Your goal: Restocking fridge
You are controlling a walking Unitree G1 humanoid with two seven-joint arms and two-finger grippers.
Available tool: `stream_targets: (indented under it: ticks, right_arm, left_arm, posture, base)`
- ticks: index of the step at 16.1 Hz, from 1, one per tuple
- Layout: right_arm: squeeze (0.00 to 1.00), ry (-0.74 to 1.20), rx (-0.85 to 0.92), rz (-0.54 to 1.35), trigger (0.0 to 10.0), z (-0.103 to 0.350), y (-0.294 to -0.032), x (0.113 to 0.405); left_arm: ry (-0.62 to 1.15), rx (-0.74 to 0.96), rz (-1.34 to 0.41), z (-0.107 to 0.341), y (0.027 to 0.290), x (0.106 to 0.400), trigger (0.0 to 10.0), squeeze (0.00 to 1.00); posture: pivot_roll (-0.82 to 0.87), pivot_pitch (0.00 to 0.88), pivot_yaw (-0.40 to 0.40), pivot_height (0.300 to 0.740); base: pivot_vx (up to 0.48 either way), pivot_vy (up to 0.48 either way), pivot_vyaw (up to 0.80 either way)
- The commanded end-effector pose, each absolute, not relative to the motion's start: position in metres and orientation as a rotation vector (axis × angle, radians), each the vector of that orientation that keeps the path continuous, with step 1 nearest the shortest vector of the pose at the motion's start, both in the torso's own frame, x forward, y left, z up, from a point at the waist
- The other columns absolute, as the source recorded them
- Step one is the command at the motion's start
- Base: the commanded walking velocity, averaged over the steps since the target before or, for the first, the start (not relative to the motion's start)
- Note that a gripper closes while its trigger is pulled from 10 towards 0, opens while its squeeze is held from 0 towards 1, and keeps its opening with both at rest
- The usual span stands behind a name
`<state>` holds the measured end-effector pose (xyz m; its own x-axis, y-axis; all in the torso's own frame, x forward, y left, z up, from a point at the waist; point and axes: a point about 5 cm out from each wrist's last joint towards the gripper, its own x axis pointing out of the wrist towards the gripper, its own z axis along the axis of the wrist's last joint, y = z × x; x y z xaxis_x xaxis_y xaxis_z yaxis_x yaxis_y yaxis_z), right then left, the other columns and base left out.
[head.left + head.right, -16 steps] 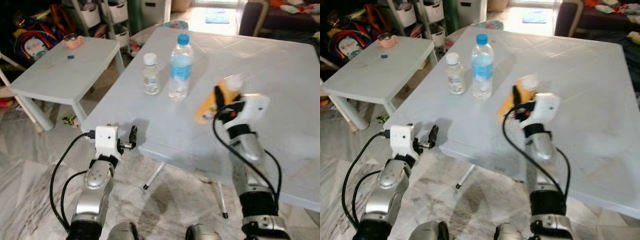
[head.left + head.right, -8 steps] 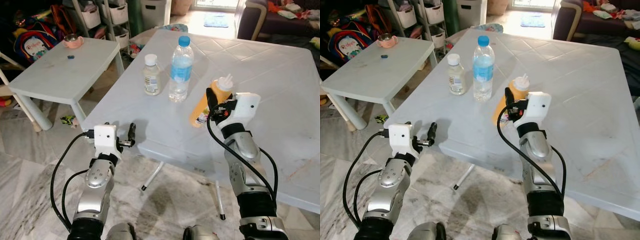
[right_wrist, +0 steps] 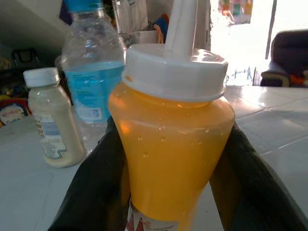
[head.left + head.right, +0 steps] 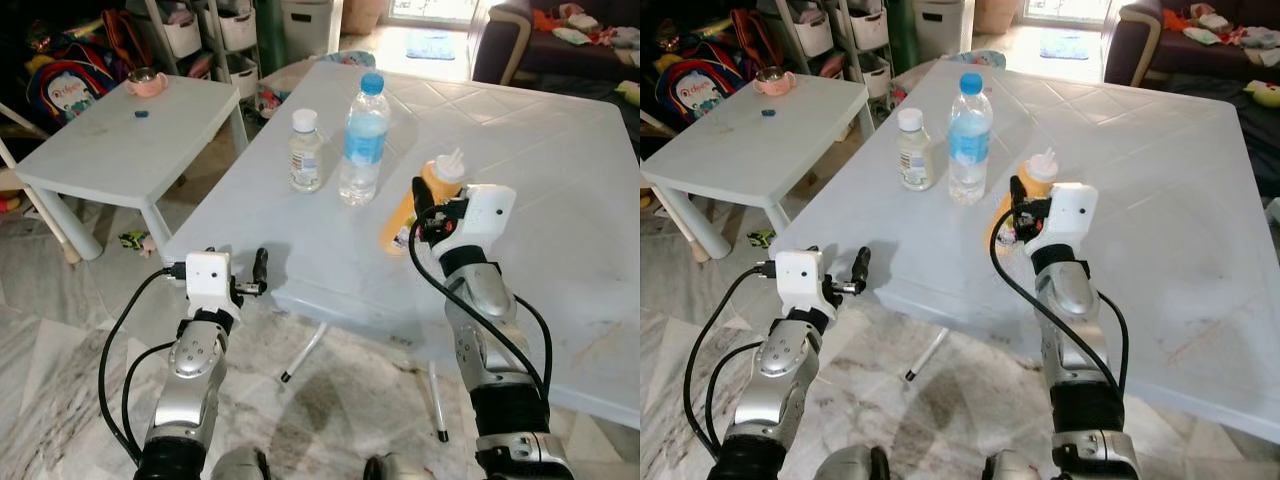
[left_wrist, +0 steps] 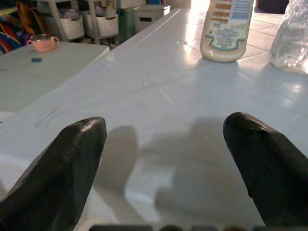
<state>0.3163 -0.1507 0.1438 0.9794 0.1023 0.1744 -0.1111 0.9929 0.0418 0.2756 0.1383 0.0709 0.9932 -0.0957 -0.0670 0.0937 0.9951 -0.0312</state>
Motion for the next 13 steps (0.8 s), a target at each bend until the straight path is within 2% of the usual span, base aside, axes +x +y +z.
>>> stream_targets:
  ticks: [1, 8, 13]
  right_arm:
    - [0.0, -0.098, 0.025, 0.118, 10.0, 0.13, -0.147, 0.314]
    - [0.0, -0.105, 0.058, 0.169, 10.0, 0.132, -0.142, 0.312]
    - [0.0, -0.114, 0.067, 0.209, 10.0, 0.134, -0.134, 0.311]
  left_arm:
    - [0.075, -0.011, -0.088, 0.069, 0.141, 0.274, 10.0, 0.0]
    - [0.077, -0.008, -0.084, 0.069, 0.141, 0.274, 10.0, 0.0]
    - [0.078, -0.008, -0.088, 0.068, 0.139, 0.274, 10.0, 0.0]
  posture:
    - [-0.06, 0.0, 0.029, 0.74]
    - [-0.06, 0.0, 0.027, 0.74]
    - [-0.06, 0.0, 0.026, 0.74]
  base:
    - [-0.274, 0.0, 0.0]
    - [-0.274, 0.0, 0.0]
    - [-0.272, 0.0, 0.8]
